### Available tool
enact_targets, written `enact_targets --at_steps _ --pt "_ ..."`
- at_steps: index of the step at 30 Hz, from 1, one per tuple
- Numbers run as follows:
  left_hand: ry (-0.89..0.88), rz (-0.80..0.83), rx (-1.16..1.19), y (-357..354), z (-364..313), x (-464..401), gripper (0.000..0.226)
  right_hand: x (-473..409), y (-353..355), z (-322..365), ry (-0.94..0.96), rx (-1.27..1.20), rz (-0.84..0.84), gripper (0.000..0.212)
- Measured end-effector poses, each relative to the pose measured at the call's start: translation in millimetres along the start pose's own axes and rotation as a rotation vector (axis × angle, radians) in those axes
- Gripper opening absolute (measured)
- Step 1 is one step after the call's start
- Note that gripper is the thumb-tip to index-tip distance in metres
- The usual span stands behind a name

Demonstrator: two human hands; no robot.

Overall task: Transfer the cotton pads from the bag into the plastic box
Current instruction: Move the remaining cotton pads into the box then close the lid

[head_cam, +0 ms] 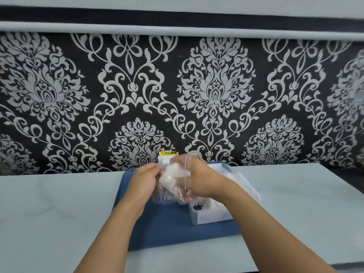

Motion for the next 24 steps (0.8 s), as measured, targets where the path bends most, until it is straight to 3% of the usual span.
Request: enact_targets --at_steps 2,6,10,13,15,19,21,23,24 --pt "-0.014 0.024 -0.038 -5.9 -3.9 5.4 0.035 3.9 -0.6 -2.1 0.014 0.077 0.045 0.023" --pt "-0.001 -0.037 0.008 -9.3 -7.3 6.5 0.036 8.9 8.5 5.7 0.12 0.17 -0.072 0.011" --pt "0.045 -0.106 0.024 -2.2 0.2 -2.6 0.031 15.5 13.2 9.2 0.17 0.232 -0.173 0.011" --pt "0.073 -0.185 0.014 8.9 7.8 -9.0 0.033 20.8 23.0 0.3 0.126 0.211 -0.253 0.024" --pt "0.062 -0.299 -0.055 24.8 8.8 -9.2 0.032 25.5 30.4 0.6 0.147 0.041 -0.282 0.028" --pt "-0.047 -0.56 -0.489 61.3 -3.0 1.2 0.028 36.7 48.5 -2.7 0.107 -0.415 -0.294 0.023" --pt "-0.042 -0.569 -0.586 68.8 -0.1 3.2 0.025 37.9 47.1 -11.7 0.008 -0.644 -0.228 0.009" --pt "-0.02 -0.551 -0.591 70.5 3.1 1.9 0.014 37.2 41.3 -22.1 -0.104 -0.817 -0.166 0.011" --pt "-0.018 -0.55 -0.575 68.6 2.7 2.3 0.02 36.9 38.3 -24.6 -0.139 -0.859 -0.14 0.013"
Point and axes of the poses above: each hand's wrist, its own x-axis away from the middle knuckle, its own y-axis out of the back of the hand, z = x × y, the point moved 7 cm from there along -x, towards the middle knuckle, and after that the axes turned 2 degrees about y, right-handed, at the moved point
